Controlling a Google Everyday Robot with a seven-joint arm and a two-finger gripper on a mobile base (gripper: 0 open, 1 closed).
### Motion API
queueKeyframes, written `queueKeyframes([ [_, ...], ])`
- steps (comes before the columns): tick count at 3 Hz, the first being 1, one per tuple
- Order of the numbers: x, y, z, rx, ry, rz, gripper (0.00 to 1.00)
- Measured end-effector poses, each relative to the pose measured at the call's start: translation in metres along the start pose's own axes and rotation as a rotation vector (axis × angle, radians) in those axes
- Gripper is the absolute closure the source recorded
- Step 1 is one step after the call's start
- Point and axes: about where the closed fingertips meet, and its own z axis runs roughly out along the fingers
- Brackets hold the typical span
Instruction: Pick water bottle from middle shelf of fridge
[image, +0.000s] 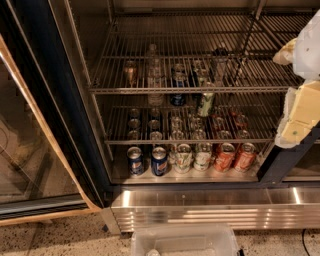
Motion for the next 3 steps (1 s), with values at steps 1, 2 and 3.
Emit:
queueKeyframes([
  [1, 0.000, 0.000, 0.000, 0.000, 0.000, 0.000, 0.00],
  [2, -0.006, -0.003, 0.017, 0.013, -0.058, 0.022, 0.00],
  [3, -0.013, -0.001, 0.063, 0.001, -0.192, 0.068, 0.00],
])
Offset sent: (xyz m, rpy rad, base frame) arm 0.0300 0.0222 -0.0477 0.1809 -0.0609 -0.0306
